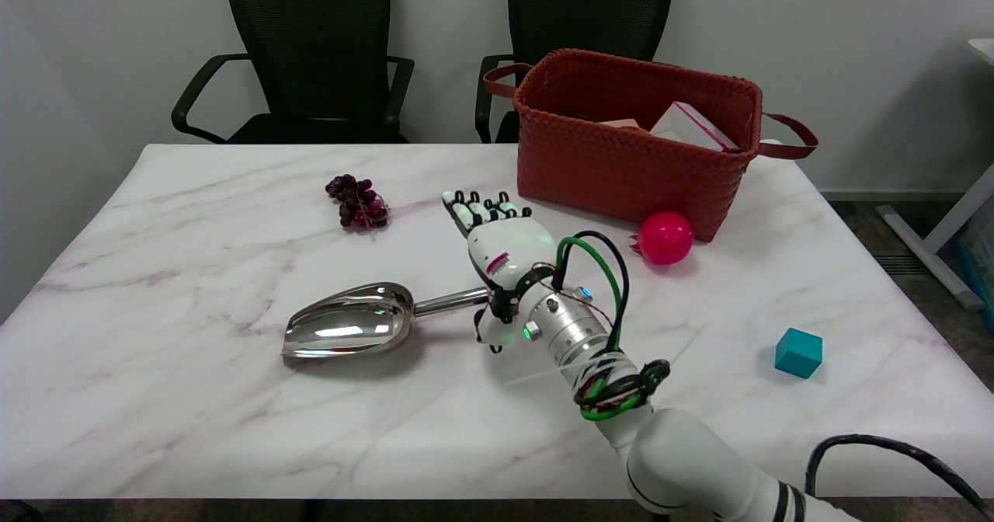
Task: Pick up the stainless steel scoop.
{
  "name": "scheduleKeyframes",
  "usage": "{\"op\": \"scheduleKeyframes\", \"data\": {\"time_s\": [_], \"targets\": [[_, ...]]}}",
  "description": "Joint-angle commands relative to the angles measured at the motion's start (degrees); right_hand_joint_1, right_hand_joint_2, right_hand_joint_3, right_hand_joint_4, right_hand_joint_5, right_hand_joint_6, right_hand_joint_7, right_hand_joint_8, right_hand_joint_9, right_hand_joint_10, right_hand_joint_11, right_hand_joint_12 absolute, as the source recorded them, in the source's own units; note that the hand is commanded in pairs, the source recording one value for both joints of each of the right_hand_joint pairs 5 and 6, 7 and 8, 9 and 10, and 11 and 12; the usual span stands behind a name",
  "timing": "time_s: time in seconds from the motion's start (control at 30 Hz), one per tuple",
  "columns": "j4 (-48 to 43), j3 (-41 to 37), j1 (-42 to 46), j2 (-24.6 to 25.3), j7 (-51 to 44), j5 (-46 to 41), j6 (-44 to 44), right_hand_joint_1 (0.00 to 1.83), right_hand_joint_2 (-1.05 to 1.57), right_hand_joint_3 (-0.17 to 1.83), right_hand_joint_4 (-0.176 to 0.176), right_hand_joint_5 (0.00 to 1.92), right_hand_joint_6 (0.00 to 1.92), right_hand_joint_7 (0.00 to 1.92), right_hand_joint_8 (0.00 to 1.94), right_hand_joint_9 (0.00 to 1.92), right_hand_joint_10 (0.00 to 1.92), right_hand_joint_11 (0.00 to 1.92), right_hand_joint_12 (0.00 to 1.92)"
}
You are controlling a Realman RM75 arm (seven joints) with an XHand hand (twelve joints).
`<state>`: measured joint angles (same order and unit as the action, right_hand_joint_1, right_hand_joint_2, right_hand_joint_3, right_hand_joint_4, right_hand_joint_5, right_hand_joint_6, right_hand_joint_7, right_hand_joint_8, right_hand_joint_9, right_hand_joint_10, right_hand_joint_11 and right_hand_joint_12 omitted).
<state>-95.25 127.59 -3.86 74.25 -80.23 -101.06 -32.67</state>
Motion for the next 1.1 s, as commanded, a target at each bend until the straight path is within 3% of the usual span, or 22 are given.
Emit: {"op": "scheduleKeyframes", "data": {"time_s": [0.03, 0.6, 1.1], "targets": [[4.7, 6.3, -4.5, 4.5, -9.2, -9.4, -10.8, 1.35, 0.15, 1.29, 0.000, 0.04, 0.04, 0.12, 0.12, 0.35, 0.35, 0.21, 0.21], [10.4, 7.4, -7.2, 18.1, -13.1, -8.7, -20.8, 1.35, 0.15, 1.28, 0.000, 0.04, 0.04, 0.13, 0.13, 0.34, 0.34, 0.22, 0.22], [11.6, 9.7, -7.9, 21.7, -16.4, -10.8, -24.5, 1.35, 0.16, 1.30, 0.000, 0.03, 0.03, 0.11, 0.11, 0.32, 0.32, 0.25, 0.25]]}}
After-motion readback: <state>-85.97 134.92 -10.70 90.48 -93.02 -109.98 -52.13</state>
